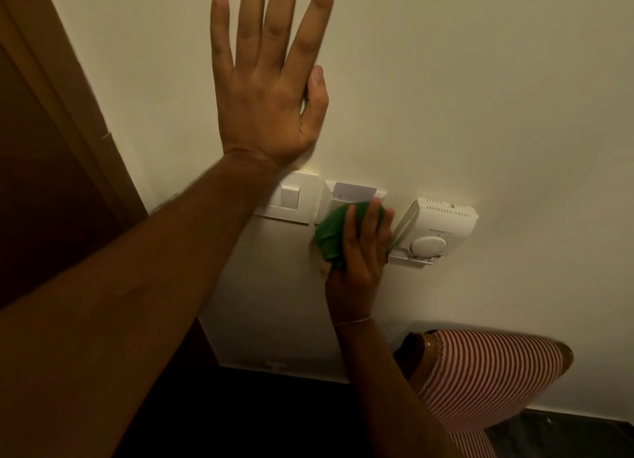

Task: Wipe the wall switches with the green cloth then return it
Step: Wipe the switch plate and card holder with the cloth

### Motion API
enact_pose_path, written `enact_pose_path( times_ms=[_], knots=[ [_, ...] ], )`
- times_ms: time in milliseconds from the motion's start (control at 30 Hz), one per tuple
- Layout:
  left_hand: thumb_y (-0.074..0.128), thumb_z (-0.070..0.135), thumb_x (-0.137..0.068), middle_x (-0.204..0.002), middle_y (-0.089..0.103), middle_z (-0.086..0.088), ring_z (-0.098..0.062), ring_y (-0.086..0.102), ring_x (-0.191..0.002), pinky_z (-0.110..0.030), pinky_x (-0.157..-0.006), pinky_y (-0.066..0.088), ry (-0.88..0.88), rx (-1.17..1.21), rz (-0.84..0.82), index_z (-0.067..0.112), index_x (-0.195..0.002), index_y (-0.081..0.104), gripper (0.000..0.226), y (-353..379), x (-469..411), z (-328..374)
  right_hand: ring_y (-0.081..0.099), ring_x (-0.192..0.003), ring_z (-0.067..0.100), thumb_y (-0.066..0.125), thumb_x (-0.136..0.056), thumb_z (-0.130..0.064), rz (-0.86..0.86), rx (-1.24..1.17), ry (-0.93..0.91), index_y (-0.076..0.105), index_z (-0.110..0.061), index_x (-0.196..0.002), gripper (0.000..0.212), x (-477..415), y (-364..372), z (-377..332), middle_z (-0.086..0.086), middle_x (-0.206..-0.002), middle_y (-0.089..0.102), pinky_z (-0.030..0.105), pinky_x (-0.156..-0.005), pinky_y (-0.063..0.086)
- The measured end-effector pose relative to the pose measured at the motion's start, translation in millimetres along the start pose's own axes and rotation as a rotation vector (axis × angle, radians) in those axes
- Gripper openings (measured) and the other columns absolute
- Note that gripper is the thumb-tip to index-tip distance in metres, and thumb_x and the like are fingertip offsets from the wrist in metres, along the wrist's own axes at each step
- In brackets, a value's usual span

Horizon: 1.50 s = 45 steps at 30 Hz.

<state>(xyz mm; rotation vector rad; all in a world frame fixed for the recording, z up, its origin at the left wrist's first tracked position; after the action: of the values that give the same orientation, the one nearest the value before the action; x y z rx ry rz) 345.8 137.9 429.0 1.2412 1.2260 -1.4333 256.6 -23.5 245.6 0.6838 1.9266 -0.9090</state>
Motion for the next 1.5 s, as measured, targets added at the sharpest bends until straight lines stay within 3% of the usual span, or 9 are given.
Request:
enact_pose_path(
  times_ms=[100,267,467,533,800,967,1133,1400,1500],
  knots=[
    [0.039,0.037,-0.114,-0.167,0.049,-0.024,-0.042,0.039,-0.156,-0.067,-0.129,0.026,0.006,0.013,-0.004,0.017,-0.166,0.038,0.056,0,-1,0,0.002,-0.167,0.021,0.056,-0.103,0.001,-0.054,0.021,-0.009,0.030,-0.009,-0.158,0.062,9,-5,9,-0.009,-0.178,0.005,0.046,-0.137,0.011],
    [0.038,0.036,-0.114,-0.167,0.047,-0.026,-0.043,0.035,-0.157,-0.068,-0.130,0.025,0.017,0.040,-0.004,0.015,-0.167,0.038,0.057,-1,-1,1,0.001,-0.167,0.020,0.039,-0.118,-0.027,-0.073,0.009,-0.018,0.031,-0.007,-0.157,0.045,18,2,9,-0.010,-0.178,0.005,0.044,-0.137,0.008],
    [0.040,0.034,-0.114,-0.168,0.045,-0.028,-0.045,0.033,-0.158,-0.068,-0.132,0.021,0.014,0.060,-0.009,0.012,-0.167,0.040,0.058,-1,-2,-1,-0.004,-0.168,0.020,0.079,-0.084,0.004,-0.173,0.006,-0.012,0.027,-0.009,-0.161,0.094,15,34,-32,-0.003,-0.172,0.015,0.040,-0.137,-0.003],
    [0.037,0.035,-0.114,-0.168,0.043,-0.029,-0.047,0.032,-0.158,-0.068,-0.132,0.021,0.021,0.073,-0.019,0.012,-0.168,0.040,0.058,-2,-4,-1,-0.004,-0.167,0.019,0.072,-0.084,0.009,-0.197,0.025,-0.038,0.034,-0.009,-0.159,0.086,13,40,-37,-0.003,-0.172,0.015,0.038,-0.137,-0.003],
    [0.034,0.036,-0.114,-0.170,0.038,-0.030,-0.048,0.028,-0.160,-0.067,-0.133,0.017,0.034,0.090,-0.033,0.013,-0.169,0.037,0.060,-2,-4,1,0.003,-0.168,0.024,0.054,-0.111,-0.030,-0.051,0.050,0.061,0.038,-0.006,-0.157,0.054,17,2,8,-0.007,-0.179,0.008,0.043,-0.137,0.005],
    [0.033,0.037,-0.113,-0.171,0.035,-0.031,-0.050,0.026,-0.160,-0.067,-0.134,0.015,0.033,0.096,-0.048,0.012,-0.171,0.035,0.063,-4,-6,2,0.002,-0.168,0.023,0.070,-0.093,-0.020,-0.102,-0.017,0.022,0.029,-0.009,-0.160,0.080,12,21,-26,-0.006,-0.178,0.008,0.042,-0.137,0.003],
    [0.028,0.039,-0.114,-0.170,0.034,-0.034,-0.052,0.025,-0.160,-0.069,-0.133,0.015,0.018,0.097,-0.078,0.010,-0.170,0.034,0.063,-6,-7,3,0.001,-0.167,0.019,0.088,-0.081,-0.011,-0.225,-0.004,-0.081,0.045,-0.007,-0.155,0.085,7,29,-39,0.003,-0.170,0.027,0.036,-0.137,0.002],
    [0.029,0.040,-0.114,-0.170,0.034,-0.035,-0.052,0.025,-0.160,-0.070,-0.132,0.015,0.014,0.098,-0.104,0.011,-0.169,0.036,0.063,-10,-9,4,0.000,-0.168,0.018,0.056,-0.104,-0.034,-0.128,0.049,-0.050,0.025,-0.013,-0.159,0.067,13,-1,7,-0.010,-0.178,0.005,0.038,-0.138,0.004],
    [0.025,0.042,-0.114,-0.171,0.034,-0.033,-0.052,0.026,-0.161,-0.071,-0.132,0.017,0.017,0.083,-0.103,0.013,-0.170,0.033,0.064,-9,-9,4,0.001,-0.168,0.019,0.061,-0.099,-0.032,-0.131,0.034,-0.015,0.029,-0.010,-0.159,0.072,13,5,-1,-0.003,-0.173,0.020,0.039,-0.138,0.004]
  ],
)
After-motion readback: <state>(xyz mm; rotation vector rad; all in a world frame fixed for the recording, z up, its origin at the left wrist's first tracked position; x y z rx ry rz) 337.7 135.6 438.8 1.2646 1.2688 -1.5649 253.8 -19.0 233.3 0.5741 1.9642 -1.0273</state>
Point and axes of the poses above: each hand's wrist, its own x-axis away from the middle knuckle, its own y-axis out of the palm, z = x × y, the point moved 3 cm from there along -x, towards the middle knuckle
